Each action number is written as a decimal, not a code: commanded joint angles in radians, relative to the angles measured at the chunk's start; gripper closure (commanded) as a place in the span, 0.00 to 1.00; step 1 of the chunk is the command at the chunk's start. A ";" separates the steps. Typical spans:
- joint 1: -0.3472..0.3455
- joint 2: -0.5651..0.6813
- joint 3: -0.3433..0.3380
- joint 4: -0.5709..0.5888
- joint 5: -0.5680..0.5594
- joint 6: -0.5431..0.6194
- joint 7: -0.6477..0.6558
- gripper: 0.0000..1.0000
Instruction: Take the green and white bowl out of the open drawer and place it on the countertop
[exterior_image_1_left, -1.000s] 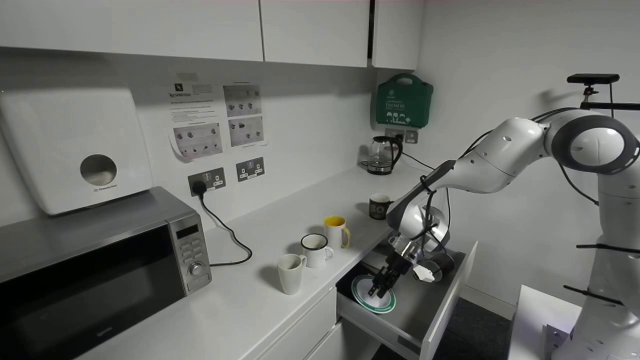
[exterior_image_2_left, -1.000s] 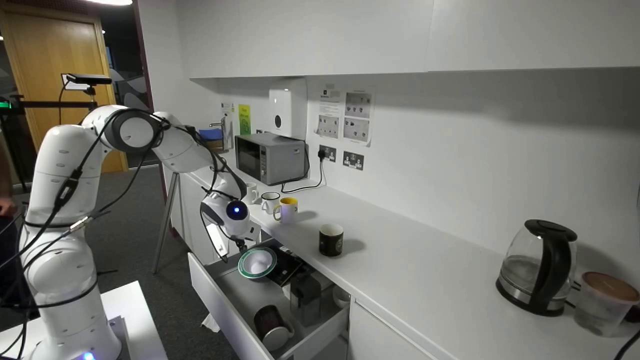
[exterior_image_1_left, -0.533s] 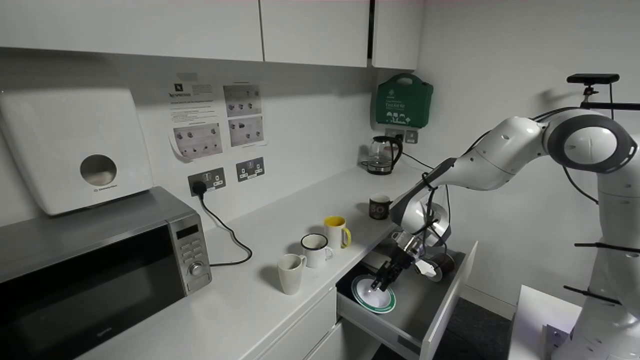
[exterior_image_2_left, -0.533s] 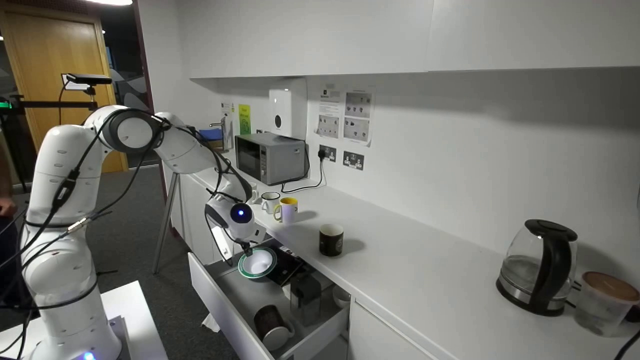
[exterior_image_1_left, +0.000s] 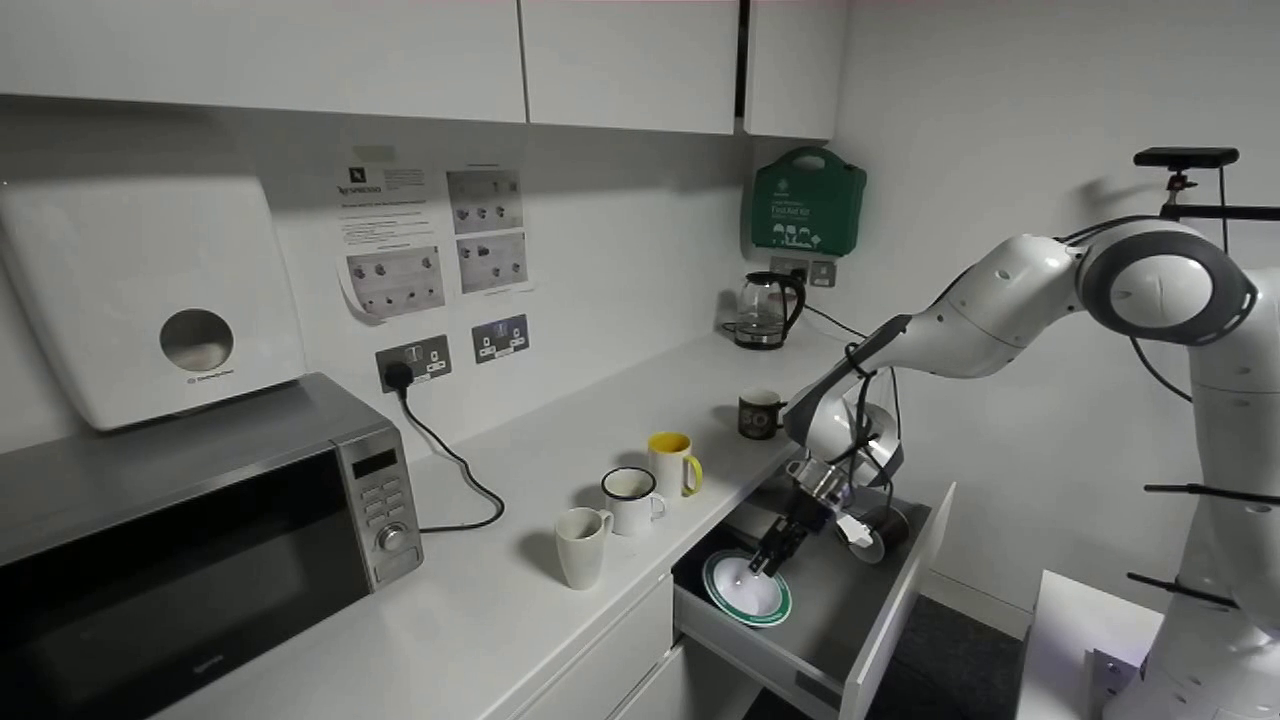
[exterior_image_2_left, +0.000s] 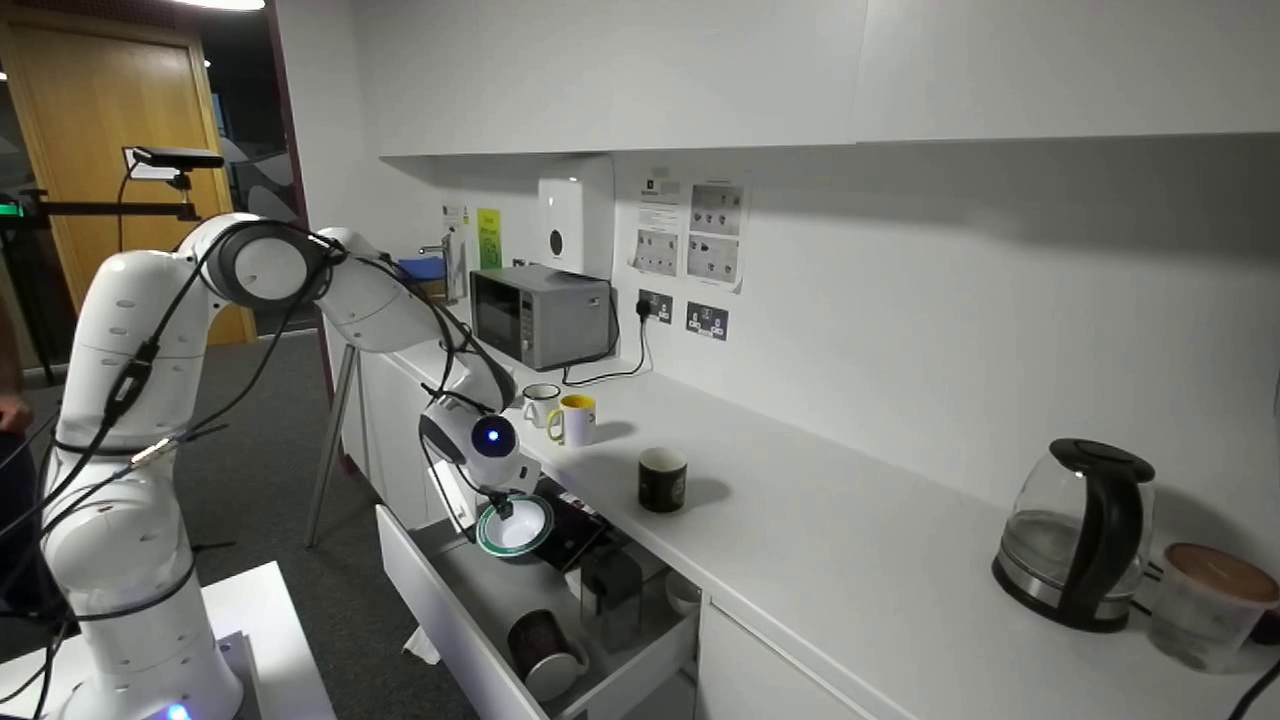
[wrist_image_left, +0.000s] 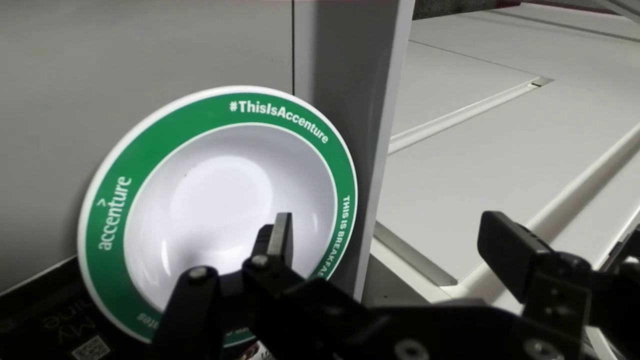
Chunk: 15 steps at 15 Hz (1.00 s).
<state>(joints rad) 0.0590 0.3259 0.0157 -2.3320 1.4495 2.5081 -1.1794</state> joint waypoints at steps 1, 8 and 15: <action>-0.034 0.030 -0.010 0.027 -0.024 -0.056 -0.063 0.00; -0.056 0.079 -0.020 0.052 -0.033 -0.105 -0.092 0.00; -0.065 0.104 -0.026 0.071 -0.033 -0.137 -0.116 0.00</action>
<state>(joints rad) 0.0190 0.4158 -0.0070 -2.2833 1.4277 2.4212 -1.2476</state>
